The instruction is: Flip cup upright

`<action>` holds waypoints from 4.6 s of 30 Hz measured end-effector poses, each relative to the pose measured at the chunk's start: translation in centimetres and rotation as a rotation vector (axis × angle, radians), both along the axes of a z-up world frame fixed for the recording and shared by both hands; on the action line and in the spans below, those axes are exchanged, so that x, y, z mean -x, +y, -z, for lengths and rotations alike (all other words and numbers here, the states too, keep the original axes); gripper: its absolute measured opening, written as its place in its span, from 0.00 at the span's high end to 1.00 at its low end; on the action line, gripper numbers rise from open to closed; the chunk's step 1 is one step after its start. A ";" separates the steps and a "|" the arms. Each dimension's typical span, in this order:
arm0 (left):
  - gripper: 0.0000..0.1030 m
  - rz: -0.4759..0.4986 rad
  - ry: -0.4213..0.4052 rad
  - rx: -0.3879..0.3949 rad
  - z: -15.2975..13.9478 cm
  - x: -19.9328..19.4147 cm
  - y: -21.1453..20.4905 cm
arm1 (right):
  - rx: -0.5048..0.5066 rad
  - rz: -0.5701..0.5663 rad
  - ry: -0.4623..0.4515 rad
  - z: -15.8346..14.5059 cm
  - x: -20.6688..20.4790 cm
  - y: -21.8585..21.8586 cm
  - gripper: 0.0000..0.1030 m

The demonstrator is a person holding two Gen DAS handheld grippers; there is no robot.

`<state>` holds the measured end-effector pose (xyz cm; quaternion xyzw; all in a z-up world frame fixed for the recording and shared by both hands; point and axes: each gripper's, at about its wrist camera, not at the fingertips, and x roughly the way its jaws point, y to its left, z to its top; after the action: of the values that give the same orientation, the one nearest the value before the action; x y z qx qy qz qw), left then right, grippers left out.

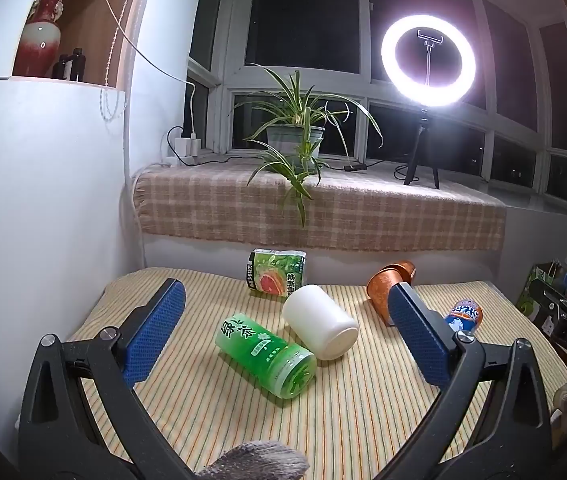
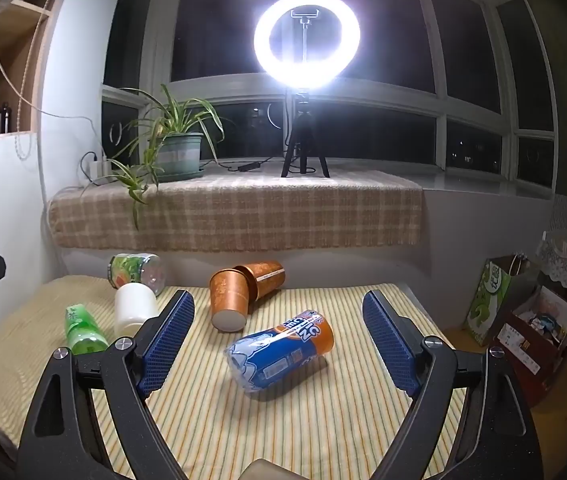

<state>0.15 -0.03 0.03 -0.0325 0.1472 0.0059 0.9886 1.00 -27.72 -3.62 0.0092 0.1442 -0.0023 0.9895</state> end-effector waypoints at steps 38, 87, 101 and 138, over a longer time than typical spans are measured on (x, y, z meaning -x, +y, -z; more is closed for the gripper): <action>0.00 0.002 0.004 0.006 0.0 0.0 0.1 | 0.003 -0.002 0.001 0.1 -0.1 0.2 0.16; 0.00 -0.020 0.077 -0.024 2.7 -0.8 1.7 | -0.117 -0.156 0.227 1.8 -7.1 0.1 0.16; 0.00 -0.066 0.193 0.052 5.4 -0.3 5.5 | -0.088 -0.299 0.573 3.3 -18.8 3.4 0.16; 0.00 -0.114 0.290 0.100 7.3 -0.3 8.6 | -0.075 -0.242 0.966 10.1 -30.0 6.3 0.45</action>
<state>0.44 8.61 -7.28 -0.0888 0.2865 0.0594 0.9521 31.03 -21.38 -13.73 0.0260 0.5860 0.1137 0.8019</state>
